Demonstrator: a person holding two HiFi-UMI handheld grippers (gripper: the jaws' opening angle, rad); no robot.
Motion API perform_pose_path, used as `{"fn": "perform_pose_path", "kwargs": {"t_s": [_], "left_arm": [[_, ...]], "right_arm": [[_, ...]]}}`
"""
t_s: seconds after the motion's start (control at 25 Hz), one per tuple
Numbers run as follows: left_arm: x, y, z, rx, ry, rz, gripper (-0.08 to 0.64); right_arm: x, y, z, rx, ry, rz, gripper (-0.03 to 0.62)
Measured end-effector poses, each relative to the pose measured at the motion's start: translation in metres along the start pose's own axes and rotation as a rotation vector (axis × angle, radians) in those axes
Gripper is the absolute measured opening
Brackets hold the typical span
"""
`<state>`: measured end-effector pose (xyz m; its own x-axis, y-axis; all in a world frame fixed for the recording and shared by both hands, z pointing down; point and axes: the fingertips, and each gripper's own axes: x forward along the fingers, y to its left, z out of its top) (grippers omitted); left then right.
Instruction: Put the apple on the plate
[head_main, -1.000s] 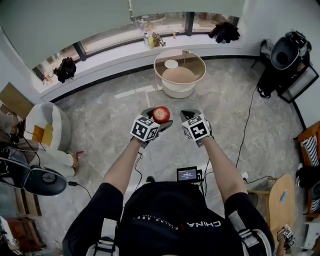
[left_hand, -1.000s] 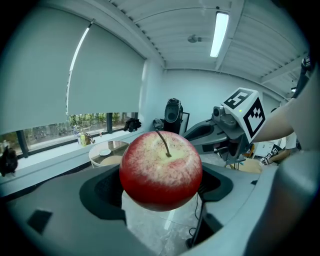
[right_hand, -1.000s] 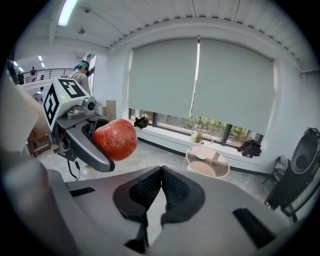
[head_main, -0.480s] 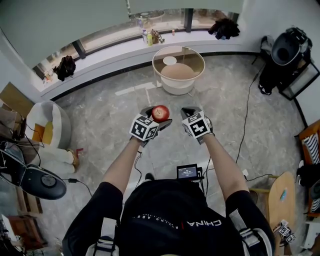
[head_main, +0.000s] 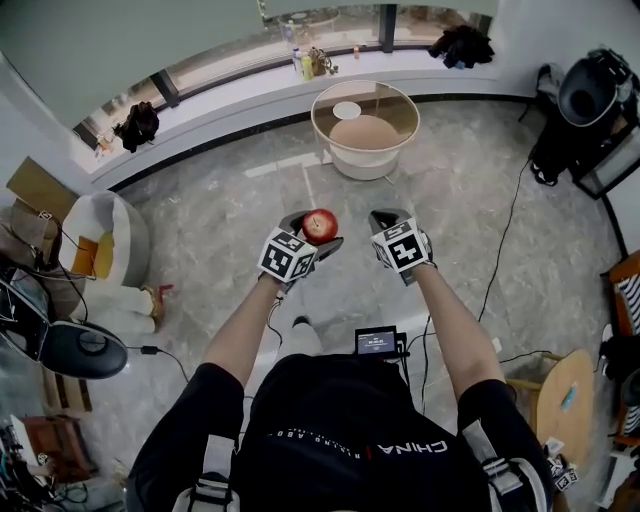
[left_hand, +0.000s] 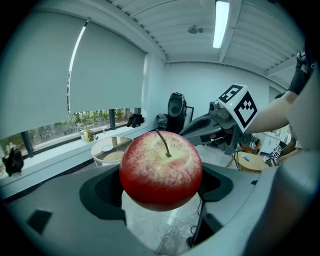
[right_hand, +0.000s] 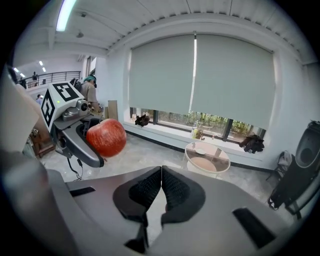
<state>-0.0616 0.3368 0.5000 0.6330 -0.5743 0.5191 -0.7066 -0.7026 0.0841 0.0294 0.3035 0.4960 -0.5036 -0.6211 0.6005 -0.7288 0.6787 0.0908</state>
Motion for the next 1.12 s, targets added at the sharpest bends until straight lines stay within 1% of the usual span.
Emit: {"fn": "perform_pose_path", "kwargs": {"t_s": [0.12,0.28,0.36,0.48,0.56,0.68,0.8,0.92,1.04,1.12], "left_arm": [[0.021,0.022,0.004,-0.012,0.009,-0.008,0.428],[0.062,0.068,0.02,-0.014,-0.009,-0.041,0.428],[0.08,0.094,0.019,0.016,-0.004,-0.055,0.428],[0.105,0.139,0.021,0.111,0.023,-0.078,0.428],[0.121,0.164,0.03,0.126,0.021,-0.123,0.428],[0.142,0.204,0.045,0.121,0.011,-0.175,0.428],[0.163,0.238,0.056,0.117,0.012,-0.195,0.428],[0.18,0.256,0.069,0.101,0.009,-0.216,0.428],[0.198,0.275,0.086,0.086,0.002,-0.224,0.428],[0.21,0.288,0.094,0.072,-0.001,-0.22,0.428]], "right_arm": [[0.022,-0.011,0.001,0.014,0.009,0.011,0.028],[0.067,-0.047,0.01,0.036,0.035,-0.012,0.029],[0.093,-0.062,0.016,0.046,0.061,-0.045,0.028],[0.138,-0.083,0.041,0.062,0.088,-0.099,0.028],[0.166,-0.097,0.062,0.069,0.093,-0.115,0.028],[0.202,-0.12,0.09,0.111,0.09,-0.143,0.028],[0.231,-0.132,0.1,0.128,0.103,-0.151,0.029],[0.252,-0.143,0.103,0.114,0.138,-0.14,0.029],[0.269,-0.165,0.116,0.142,0.137,-0.135,0.028],[0.282,-0.176,0.122,0.144,0.136,-0.125,0.028]]}}
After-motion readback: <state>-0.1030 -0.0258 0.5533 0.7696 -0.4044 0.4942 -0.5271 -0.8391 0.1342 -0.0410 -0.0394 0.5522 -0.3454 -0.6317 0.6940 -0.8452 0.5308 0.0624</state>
